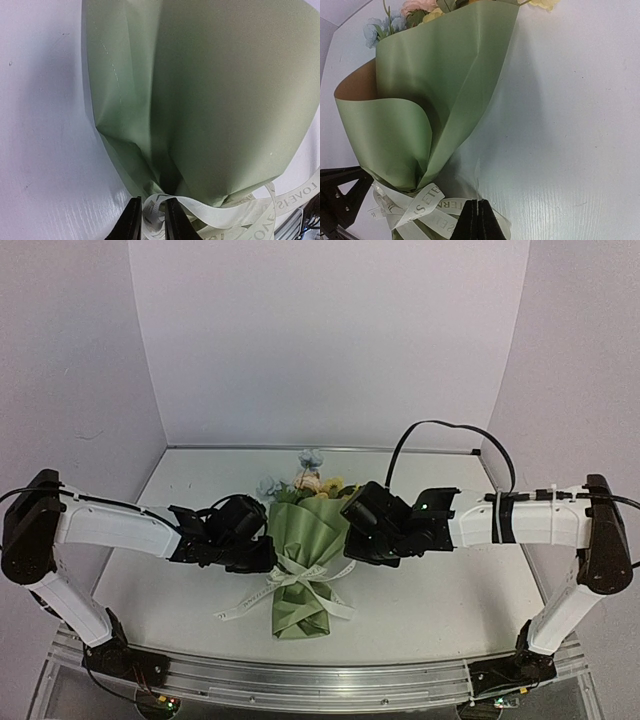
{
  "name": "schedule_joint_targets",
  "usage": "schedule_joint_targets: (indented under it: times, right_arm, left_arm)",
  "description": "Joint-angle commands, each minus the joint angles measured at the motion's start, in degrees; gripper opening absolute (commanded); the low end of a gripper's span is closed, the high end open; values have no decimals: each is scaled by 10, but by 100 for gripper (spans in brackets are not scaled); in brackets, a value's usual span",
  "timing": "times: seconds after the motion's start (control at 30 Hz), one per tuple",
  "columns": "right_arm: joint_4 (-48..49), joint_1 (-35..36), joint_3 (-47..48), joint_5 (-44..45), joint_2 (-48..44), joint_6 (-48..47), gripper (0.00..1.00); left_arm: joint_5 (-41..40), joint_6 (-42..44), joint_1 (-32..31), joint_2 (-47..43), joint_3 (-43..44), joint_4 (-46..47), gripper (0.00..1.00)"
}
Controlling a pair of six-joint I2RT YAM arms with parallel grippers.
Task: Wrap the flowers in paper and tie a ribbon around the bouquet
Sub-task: Cross the half-tied ribbon over the folded bouquet.
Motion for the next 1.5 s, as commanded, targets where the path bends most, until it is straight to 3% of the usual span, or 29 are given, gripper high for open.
schedule_joint_targets:
  times: [0.0, 0.77, 1.2, 1.47]
  right_arm:
    - [-13, 2, 15, 15, 10, -5, 0]
    - [-13, 2, 12, 13, 19, 1, 0]
    - [-14, 2, -10, 15, 3, 5, 0]
    - [-17, 5, -30, 18, -1, 10, 0]
  left_arm:
    - [18, 1, 2, -5, -5, 6, 21]
    - [58, 38, 2, 30, 33, -42, 30]
    - [-7, 30, 5, 49, 74, -57, 12]
    - [-45, 21, 5, 2, 49, -40, 7]
